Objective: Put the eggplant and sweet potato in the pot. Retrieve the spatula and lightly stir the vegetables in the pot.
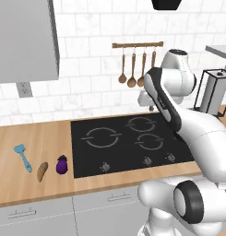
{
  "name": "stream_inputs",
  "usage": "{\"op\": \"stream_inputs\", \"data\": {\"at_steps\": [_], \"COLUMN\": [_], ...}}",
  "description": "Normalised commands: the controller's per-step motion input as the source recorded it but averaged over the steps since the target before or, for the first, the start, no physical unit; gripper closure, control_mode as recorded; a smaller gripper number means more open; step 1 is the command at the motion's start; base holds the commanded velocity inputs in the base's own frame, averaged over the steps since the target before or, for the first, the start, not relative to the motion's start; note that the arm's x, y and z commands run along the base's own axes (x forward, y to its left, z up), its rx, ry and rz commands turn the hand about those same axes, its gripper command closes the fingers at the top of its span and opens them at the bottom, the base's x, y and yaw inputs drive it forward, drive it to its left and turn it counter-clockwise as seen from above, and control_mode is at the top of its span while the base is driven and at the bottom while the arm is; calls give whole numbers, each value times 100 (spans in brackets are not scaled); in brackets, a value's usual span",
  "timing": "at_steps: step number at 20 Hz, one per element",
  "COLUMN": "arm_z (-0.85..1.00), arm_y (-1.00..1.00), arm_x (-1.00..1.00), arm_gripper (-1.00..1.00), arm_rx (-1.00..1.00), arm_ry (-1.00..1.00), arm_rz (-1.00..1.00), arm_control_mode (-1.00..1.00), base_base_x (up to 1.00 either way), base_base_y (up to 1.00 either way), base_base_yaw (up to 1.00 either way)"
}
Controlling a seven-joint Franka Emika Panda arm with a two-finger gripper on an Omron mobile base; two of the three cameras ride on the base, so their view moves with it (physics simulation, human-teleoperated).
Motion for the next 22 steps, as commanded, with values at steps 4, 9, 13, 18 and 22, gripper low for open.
{"op": "stream_inputs", "data": {"at_steps": [4, 9, 13, 18, 22], "arm_z": [-3, -19, -30, -23, -32], "arm_y": [11, 34, 55, 68, 80], "arm_x": [0, -14, -18, -6, 0], "arm_gripper": [-100, -100, -100, -100, -100], "arm_rx": [-1, -3, -3, 0, 0], "arm_ry": [0, 2, 8, 4, 14], "arm_rz": [0, 2, 7, 1, 0], "arm_control_mode": [-100, -100, -100, -100, -100], "base_base_x": [0, 0, 0, 0, 0], "base_base_y": [0, 0, 0, 0, 0], "base_base_yaw": [0, 0, 0, 0, 0]}}
